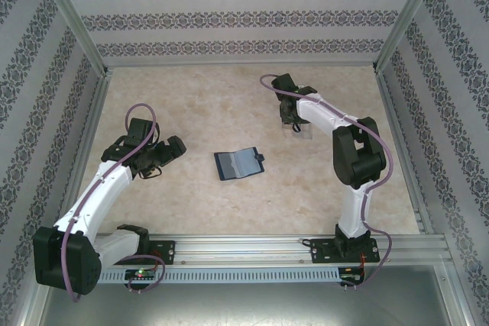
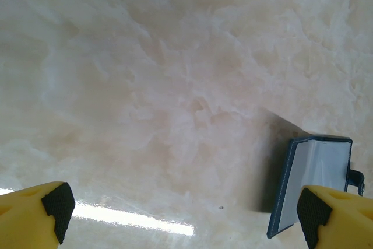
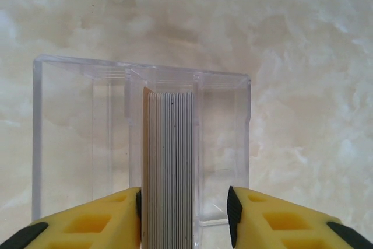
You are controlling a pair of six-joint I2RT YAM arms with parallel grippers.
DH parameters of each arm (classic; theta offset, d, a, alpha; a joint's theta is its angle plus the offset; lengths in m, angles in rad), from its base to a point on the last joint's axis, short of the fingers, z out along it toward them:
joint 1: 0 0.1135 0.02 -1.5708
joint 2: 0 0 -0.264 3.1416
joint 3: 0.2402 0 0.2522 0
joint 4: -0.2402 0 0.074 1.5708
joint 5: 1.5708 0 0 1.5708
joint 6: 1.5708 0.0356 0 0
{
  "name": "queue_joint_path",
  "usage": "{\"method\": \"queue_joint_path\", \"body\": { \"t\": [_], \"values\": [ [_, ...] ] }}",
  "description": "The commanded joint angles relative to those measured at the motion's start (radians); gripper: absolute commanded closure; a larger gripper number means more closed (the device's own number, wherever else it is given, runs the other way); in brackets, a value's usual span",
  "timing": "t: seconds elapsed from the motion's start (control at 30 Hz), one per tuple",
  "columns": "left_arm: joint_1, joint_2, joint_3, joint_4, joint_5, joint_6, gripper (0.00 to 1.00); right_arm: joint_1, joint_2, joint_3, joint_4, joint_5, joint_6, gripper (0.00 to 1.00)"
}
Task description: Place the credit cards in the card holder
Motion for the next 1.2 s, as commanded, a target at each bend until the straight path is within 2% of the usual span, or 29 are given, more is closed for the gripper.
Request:
{"method": "queue_joint_path", "body": {
  "t": [0.0,0.13,0.3,0.43,0.57,0.73,1.03,1.17],
  "values": [
    [0.010,0.006,-0.007,0.007,0.007,-0.006,0.00,-0.011,-0.037,0.018,-0.032,0.020,-0.015,0.60],
    [0.010,0.011,-0.007,0.012,0.011,-0.006,0.00,-0.010,-0.034,0.026,-0.045,0.021,-0.020,0.65],
    [0.010,0.018,-0.010,0.019,0.020,-0.006,0.00,-0.007,-0.037,0.029,-0.046,0.018,-0.022,0.66],
    [0.010,0.027,-0.015,0.035,0.041,-0.009,0.00,-0.004,-0.029,0.040,-0.052,0.017,-0.025,0.73],
    [0.010,0.028,-0.018,0.033,0.040,-0.009,0.00,-0.005,-0.029,0.046,-0.059,0.022,-0.031,0.75],
    [0.010,0.029,-0.014,0.032,0.041,-0.010,0.00,-0.003,-0.031,0.051,-0.064,0.021,-0.037,0.83],
    [0.010,0.036,-0.007,0.031,0.041,-0.007,0.00,-0.003,-0.027,0.059,-0.071,0.017,-0.043,0.88],
    [0.011,0.039,-0.008,0.032,0.040,-0.007,0.00,-0.002,-0.029,0.065,-0.072,0.007,-0.045,0.99]
  ]
}}
